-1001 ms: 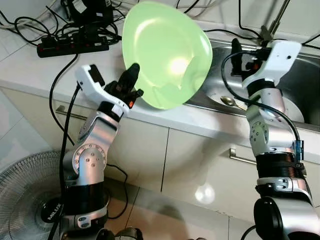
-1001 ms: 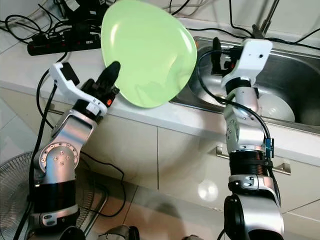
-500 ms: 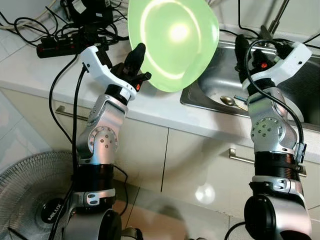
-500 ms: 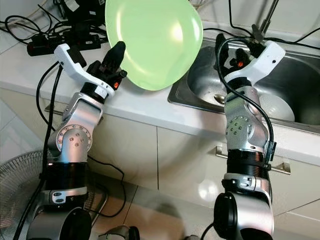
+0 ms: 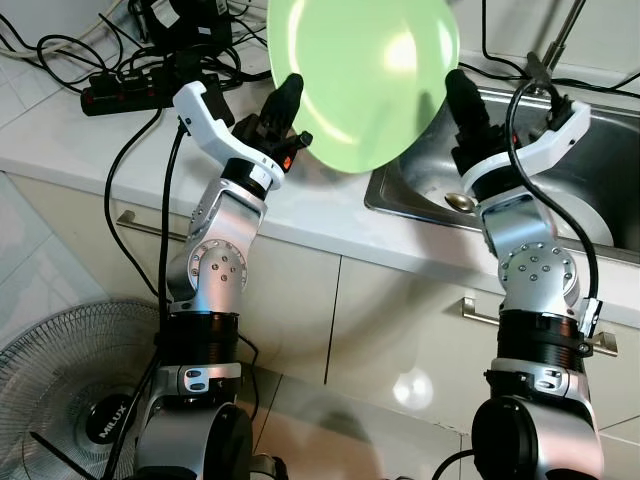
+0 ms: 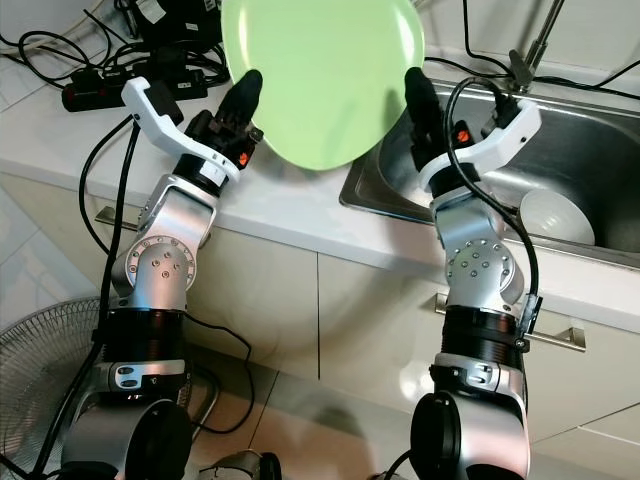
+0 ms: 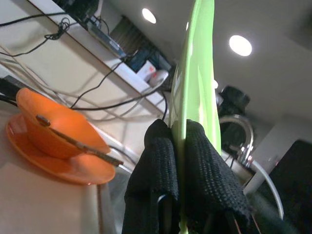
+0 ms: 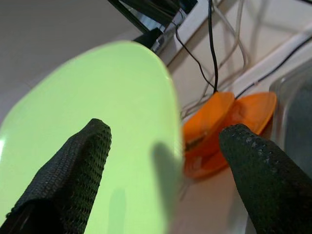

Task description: Kitchen organization

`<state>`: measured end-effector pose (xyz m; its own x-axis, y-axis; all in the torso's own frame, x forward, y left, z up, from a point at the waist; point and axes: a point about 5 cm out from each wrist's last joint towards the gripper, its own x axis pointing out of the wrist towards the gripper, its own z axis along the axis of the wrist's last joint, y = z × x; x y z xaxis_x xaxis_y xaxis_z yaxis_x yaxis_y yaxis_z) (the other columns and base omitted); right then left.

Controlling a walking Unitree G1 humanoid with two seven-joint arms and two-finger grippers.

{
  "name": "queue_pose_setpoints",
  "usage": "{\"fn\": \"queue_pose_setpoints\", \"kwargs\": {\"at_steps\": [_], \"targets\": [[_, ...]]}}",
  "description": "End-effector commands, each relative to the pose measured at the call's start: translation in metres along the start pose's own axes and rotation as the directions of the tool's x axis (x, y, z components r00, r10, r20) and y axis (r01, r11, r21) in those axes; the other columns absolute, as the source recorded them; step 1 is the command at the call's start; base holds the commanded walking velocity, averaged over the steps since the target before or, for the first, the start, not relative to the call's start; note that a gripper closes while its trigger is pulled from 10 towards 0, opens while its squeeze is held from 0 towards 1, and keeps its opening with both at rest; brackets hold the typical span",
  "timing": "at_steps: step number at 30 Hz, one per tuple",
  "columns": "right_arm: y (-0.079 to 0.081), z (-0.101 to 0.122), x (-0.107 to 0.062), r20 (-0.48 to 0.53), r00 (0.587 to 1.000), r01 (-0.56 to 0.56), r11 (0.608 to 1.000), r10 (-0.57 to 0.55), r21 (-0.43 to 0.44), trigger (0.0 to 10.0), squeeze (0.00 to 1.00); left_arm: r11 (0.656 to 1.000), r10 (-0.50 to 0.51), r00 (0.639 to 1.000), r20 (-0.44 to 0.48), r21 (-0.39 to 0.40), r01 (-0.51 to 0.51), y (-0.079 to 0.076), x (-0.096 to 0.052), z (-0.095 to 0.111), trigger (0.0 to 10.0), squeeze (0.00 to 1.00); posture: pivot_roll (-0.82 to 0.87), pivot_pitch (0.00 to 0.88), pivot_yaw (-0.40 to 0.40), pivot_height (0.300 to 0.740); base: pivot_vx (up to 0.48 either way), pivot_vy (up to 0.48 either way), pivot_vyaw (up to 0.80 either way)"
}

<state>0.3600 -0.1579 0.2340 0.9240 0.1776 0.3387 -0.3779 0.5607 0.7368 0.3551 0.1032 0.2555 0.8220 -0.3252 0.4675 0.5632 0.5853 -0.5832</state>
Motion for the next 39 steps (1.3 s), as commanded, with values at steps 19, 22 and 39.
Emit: {"fn": "queue_pose_setpoints", "kwargs": {"at_steps": [19,22,39], "targets": [[0.013,-0.004,-0.001,-0.008,0.993,-0.116,0.991,0.117,0.059,10.0,0.0,0.988,-0.103,0.995,0.002,-0.117,0.102,-0.012,0.009,0.0,10.0,0.0,0.03,0.074,0.044,0.74,0.0,0.0,0.0],[0.013,-0.005,-0.001,-0.008,0.992,-0.122,0.99,0.123,0.064,10.0,0.0,0.986,-0.109,0.994,-0.006,-0.128,0.108,-0.013,0.008,-0.002,10.0,0.0,0.03,0.074,0.044,0.74,0.0,0.0,0.0],[0.016,-0.007,-0.002,0.004,0.99,-0.137,0.987,0.137,0.083,0.0,0.0,0.975,-0.124,0.992,-0.021,-0.188,0.118,-0.013,0.007,-0.006,10.0,0.0,0.03,0.067,0.05,0.74,0.0,0.0,0.0]]}}
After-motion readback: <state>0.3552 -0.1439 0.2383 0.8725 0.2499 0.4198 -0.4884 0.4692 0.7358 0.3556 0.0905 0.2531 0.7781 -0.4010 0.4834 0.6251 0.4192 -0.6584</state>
